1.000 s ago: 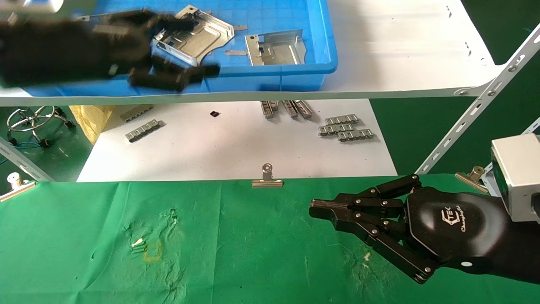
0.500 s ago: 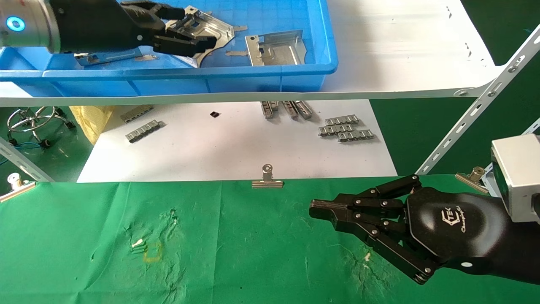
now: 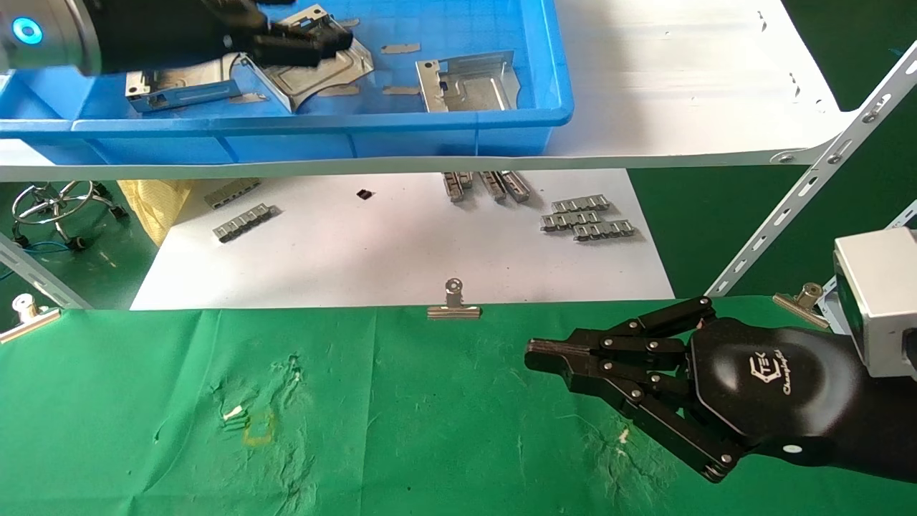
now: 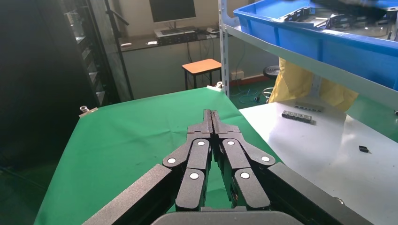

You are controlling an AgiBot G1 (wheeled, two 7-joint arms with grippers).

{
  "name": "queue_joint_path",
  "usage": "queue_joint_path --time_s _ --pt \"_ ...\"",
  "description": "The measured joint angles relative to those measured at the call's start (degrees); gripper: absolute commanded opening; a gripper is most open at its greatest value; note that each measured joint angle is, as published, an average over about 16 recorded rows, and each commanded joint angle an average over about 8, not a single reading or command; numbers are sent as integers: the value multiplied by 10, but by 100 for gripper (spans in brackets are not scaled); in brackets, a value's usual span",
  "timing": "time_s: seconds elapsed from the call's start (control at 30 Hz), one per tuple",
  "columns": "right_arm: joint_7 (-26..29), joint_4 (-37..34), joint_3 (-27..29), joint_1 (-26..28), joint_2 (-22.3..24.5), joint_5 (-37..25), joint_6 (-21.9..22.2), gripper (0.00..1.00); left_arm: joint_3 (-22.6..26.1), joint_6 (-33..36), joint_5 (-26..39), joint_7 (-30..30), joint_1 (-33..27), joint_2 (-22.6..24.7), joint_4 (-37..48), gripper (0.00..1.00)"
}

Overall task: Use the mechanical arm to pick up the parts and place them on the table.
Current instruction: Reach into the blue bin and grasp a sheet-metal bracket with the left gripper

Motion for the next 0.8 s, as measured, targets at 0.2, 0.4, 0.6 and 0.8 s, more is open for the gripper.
queue_joint_path --time_s 0.2,0.4,0.6,0.8 --pt "0 0 0 0 0 0 0 0 2 -14 3 28 -8 1 15 93" --pt "0 0 0 0 0 0 0 0 13 -35 21 46 -17 6 28 19" --pt "0 0 0 0 0 0 0 0 21 -61 34 51 -22 14 42 0" --pt "0 0 0 0 0 0 0 0 21 -84 32 42 -24 19 55 0"
